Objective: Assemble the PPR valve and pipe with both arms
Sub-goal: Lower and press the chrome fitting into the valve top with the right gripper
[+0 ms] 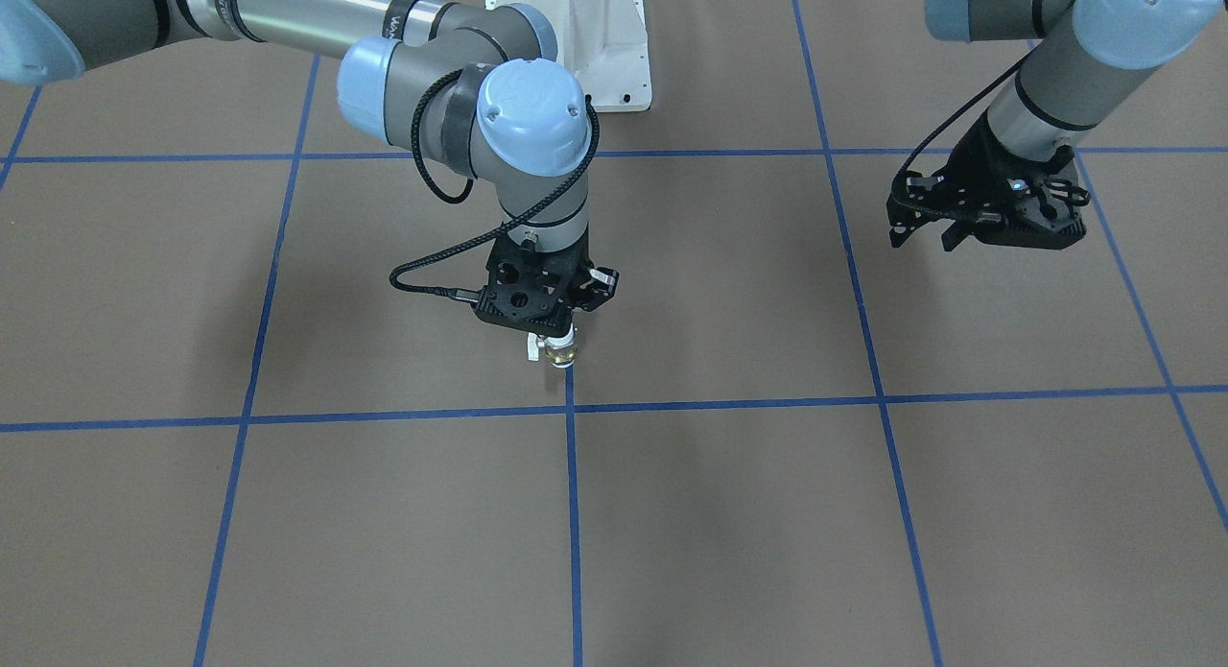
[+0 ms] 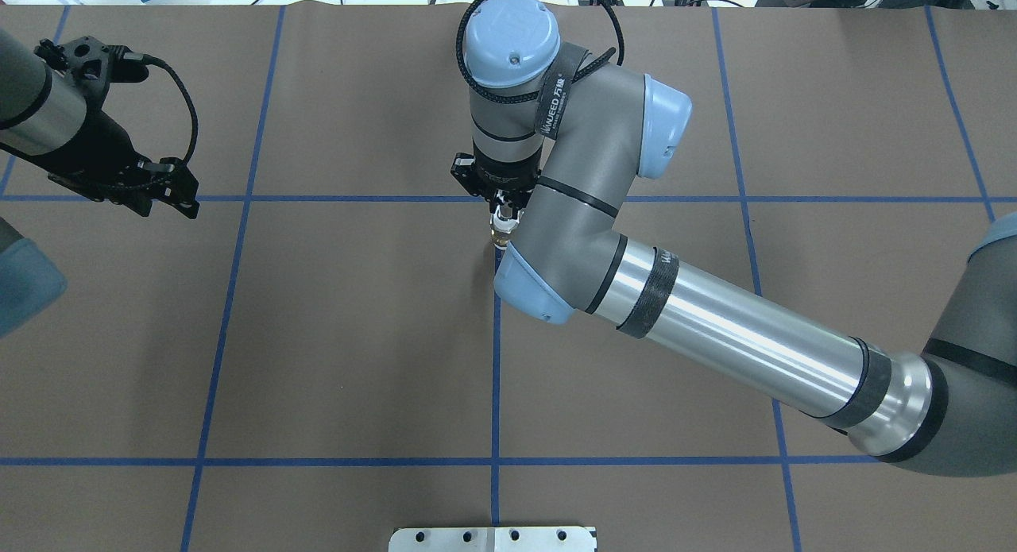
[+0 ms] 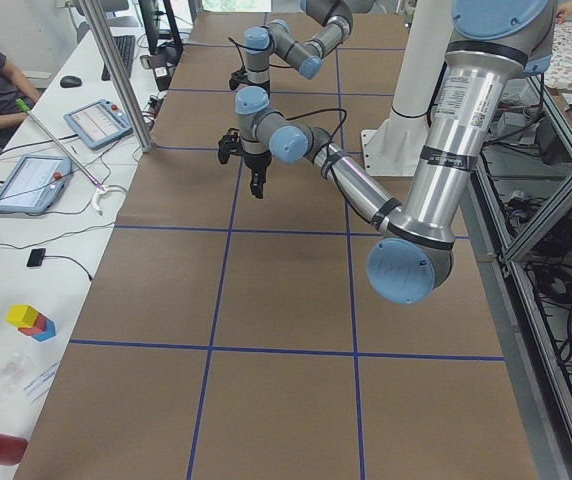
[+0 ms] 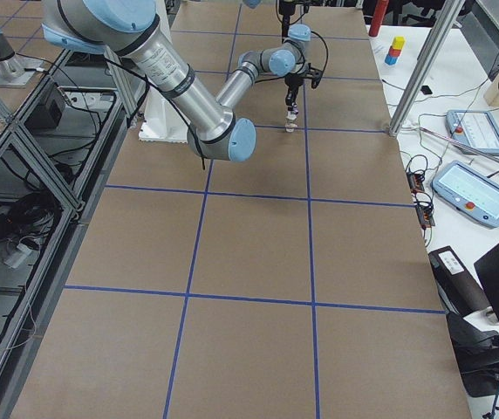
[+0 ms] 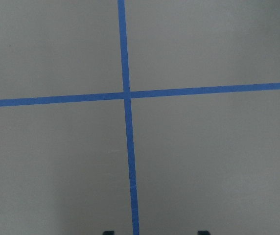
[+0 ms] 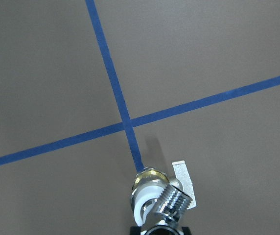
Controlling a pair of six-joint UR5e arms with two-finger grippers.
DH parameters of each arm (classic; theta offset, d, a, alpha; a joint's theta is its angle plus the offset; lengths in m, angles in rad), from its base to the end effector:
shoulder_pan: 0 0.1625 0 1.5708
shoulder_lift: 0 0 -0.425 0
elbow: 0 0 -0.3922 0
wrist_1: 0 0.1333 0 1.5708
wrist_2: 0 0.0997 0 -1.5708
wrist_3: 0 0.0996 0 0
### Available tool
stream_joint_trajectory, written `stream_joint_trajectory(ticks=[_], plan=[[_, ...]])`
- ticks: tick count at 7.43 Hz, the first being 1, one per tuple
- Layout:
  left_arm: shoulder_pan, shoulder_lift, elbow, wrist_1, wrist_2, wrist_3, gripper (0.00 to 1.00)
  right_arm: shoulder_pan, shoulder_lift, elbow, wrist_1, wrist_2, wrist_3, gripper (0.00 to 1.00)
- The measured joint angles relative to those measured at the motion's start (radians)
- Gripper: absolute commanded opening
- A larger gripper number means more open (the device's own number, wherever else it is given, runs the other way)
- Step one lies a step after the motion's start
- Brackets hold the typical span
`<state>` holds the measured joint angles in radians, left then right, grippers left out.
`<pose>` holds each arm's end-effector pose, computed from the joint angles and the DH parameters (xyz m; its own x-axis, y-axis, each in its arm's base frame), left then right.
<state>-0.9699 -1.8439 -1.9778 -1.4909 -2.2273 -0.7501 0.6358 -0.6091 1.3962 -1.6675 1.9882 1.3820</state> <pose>0.2491 -0.4917 0.3339 0.6535 0.0717 -0.7535 -0.0288 0.9971 0.0699 -0.5565 -0.5262 0.1346 0.6722 0.2829 0.6842 -0.2127 0.9590 -0.1875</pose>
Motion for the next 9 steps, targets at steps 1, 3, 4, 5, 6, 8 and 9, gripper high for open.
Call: stream_joint_trajectory(ticks=[1,3,4,5,6,8,9], plan=[[-0.001,0.0,-0.002,0.002,0.0,0.0,0.65,0.0,0.001,-0.003,0.0,0.0,0.0,0.0],[0.0,0.001,-0.005,0.003,0.0,0.0,0.65,-0.001,0.003,-0.01,0.003,-0.001,-0.002,0.0],[0.0,0.001,-0.005,0.003,0.0,0.0,0.65,-0.002,0.003,-0.014,0.006,-0.001,-0.002,0.0],[0.0,0.001,-0.006,0.003,-0.001,0.0,0.65,-0.003,0.004,-0.018,0.009,-0.002,-0.003,0.0],[0.0,0.001,-0.006,0.003,0.0,-0.001,0.65,-0.004,0.004,-0.021,0.01,-0.002,-0.003,0.0],[0.0,0.001,-0.006,0.003,0.0,-0.001,0.65,-0.005,0.003,-0.022,0.01,-0.002,-0.007,0.14],[0.0,0.001,-0.006,0.003,0.0,0.0,0.65,-0.005,0.003,-0.022,0.013,-0.002,-0.007,0.33]])
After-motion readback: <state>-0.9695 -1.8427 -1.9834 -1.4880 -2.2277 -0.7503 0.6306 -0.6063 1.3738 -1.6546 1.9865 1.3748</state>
